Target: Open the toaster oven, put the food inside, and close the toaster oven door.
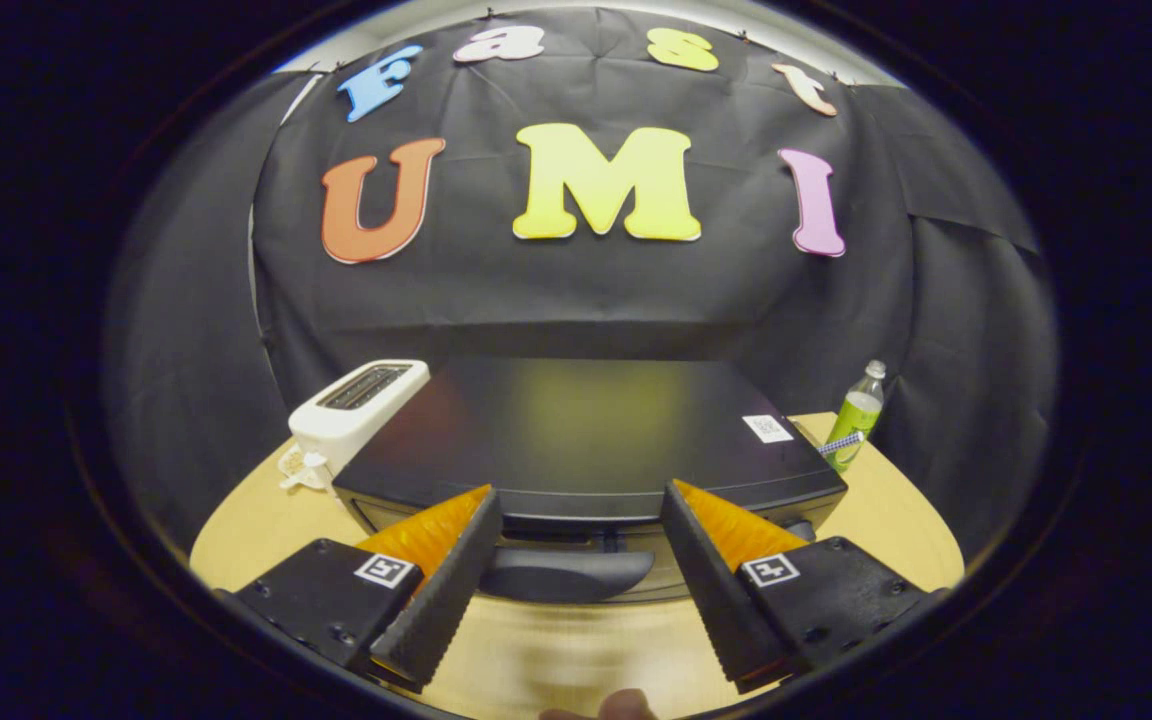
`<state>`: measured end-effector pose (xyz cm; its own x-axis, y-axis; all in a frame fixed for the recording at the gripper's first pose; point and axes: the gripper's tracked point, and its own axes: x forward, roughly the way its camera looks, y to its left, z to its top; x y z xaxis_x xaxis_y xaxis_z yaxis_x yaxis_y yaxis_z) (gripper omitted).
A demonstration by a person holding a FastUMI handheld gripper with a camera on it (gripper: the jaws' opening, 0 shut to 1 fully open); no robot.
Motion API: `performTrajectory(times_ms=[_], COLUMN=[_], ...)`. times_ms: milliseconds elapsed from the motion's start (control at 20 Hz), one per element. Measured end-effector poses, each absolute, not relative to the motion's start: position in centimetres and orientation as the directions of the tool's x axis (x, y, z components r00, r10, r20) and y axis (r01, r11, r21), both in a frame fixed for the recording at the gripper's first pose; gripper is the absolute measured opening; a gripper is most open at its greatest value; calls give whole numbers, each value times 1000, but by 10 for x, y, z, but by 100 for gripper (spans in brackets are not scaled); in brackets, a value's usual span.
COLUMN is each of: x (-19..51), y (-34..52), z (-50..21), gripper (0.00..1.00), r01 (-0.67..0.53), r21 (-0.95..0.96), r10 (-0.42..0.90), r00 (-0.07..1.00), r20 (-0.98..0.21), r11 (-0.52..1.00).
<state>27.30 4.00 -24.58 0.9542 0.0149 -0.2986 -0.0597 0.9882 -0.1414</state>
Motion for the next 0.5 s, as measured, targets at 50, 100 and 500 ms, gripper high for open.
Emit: performTrajectory(times_ms=[50,100,500], x=[273,269,243], y=[41,40,37], z=[-256,-263,-273], gripper=[100,100,100], r01=[-58,-57,-73], r21=[-142,-119,-66], r10=[10,14,45], r00=[947,941,933], r20=[-321,-338,-357], r11=[988,991,995])
